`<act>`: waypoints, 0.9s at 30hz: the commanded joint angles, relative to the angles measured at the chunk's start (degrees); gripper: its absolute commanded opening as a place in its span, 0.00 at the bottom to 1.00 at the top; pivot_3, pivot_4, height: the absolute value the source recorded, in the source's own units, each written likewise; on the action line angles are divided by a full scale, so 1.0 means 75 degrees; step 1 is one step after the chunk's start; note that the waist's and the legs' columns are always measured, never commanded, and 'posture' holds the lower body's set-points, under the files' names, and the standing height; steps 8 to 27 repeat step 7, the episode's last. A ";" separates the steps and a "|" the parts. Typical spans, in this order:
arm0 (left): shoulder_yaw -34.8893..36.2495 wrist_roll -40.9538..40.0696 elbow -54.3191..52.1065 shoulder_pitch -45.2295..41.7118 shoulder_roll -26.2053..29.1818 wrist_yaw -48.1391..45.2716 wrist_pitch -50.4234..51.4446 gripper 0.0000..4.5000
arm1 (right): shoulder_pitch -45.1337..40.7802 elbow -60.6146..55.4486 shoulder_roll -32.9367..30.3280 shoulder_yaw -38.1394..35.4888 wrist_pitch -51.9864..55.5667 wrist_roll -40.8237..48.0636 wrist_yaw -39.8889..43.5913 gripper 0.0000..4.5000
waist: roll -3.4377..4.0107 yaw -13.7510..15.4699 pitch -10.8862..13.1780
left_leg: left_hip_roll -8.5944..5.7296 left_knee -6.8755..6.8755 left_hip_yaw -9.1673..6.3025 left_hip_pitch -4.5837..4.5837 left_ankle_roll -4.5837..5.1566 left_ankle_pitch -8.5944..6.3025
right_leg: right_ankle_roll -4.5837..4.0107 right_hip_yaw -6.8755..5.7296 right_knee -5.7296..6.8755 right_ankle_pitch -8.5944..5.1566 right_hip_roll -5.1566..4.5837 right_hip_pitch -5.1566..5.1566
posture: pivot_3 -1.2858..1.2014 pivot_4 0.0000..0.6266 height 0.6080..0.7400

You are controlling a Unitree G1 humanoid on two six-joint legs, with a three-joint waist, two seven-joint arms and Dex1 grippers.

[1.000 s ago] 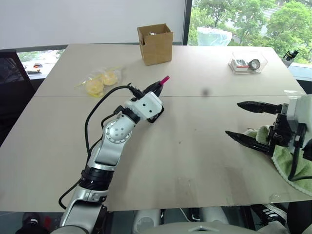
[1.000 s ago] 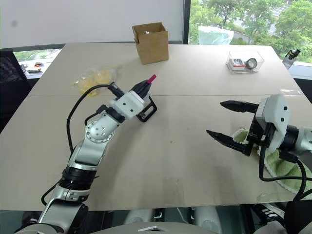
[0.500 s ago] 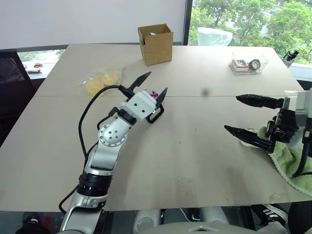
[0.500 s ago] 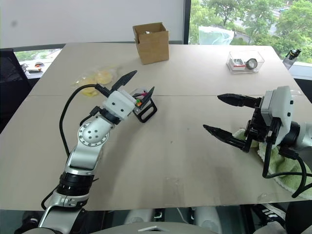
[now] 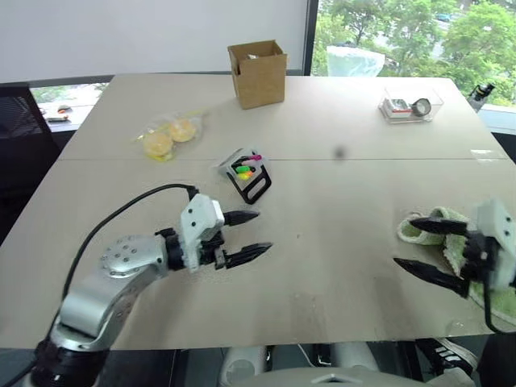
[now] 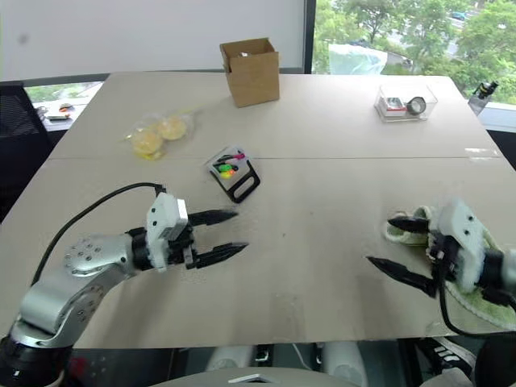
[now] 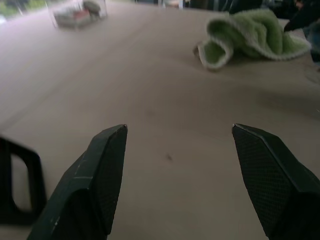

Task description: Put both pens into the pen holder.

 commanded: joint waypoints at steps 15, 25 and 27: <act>0.1387 -0.1528 0.0515 -0.0430 0.1330 -0.1453 0.1152 0.76 | 0.0556 -0.0187 -0.0020 -0.1255 -0.0014 -0.0001 0.0674 1.00 | 0.0013 -0.0076 -0.0002 | 0.0018 -0.0001 0.0017 0.0012 -0.0014 -0.0008 | -0.0004 -0.0016 -0.0010 0.0001 -0.0013 -0.0003 | 0.52 0.24 1.00; 0.1387 -0.1528 0.0515 -0.0430 0.1330 -0.1453 0.1152 0.76 | 0.0556 -0.0187 -0.0020 -0.1255 -0.0014 -0.0001 0.0674 1.00 | 0.0013 -0.0076 -0.0002 | 0.0018 -0.0001 0.0017 0.0012 -0.0014 -0.0008 | -0.0004 -0.0016 -0.0010 0.0001 -0.0013 -0.0003 | 0.52 0.24 1.00; 0.1387 -0.1528 0.0515 -0.0430 0.1330 -0.1453 0.1152 0.76 | 0.0556 -0.0187 -0.0020 -0.1255 -0.0014 -0.0001 0.0674 1.00 | 0.0013 -0.0076 -0.0002 | 0.0018 -0.0001 0.0017 0.0012 -0.0014 -0.0008 | -0.0004 -0.0016 -0.0010 0.0001 -0.0013 -0.0003 | 0.52 0.24 1.00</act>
